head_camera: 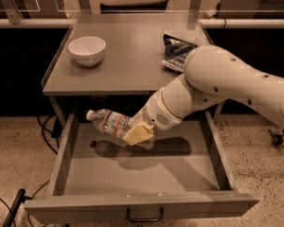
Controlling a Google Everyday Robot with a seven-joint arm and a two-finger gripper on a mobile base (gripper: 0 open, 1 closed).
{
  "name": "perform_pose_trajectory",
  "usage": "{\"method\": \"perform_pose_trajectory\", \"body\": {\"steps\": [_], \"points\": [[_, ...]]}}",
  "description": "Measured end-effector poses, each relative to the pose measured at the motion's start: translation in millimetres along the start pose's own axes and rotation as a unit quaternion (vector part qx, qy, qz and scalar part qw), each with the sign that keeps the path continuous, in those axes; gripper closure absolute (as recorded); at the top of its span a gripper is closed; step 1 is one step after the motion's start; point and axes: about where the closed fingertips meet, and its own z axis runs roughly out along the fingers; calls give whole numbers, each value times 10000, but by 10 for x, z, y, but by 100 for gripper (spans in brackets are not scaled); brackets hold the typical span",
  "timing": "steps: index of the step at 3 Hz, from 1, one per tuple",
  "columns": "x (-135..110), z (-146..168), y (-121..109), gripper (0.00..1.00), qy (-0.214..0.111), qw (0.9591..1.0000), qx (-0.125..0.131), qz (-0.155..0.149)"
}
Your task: Pick water bottle from top drawer and place on counter
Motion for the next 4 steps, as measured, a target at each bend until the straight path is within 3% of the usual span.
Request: {"method": "perform_pose_trajectory", "body": {"steps": [1, 2, 3, 4], "points": [[-180, -382, -129, 100, 224, 9994, 230, -116], [-350, -695, -488, 100, 421, 9979, 482, -75], [-481, -845, -817, 100, 491, 9968, 632, -2], [-561, -741, -1114, 100, 459, 9966, 676, 63]]}}
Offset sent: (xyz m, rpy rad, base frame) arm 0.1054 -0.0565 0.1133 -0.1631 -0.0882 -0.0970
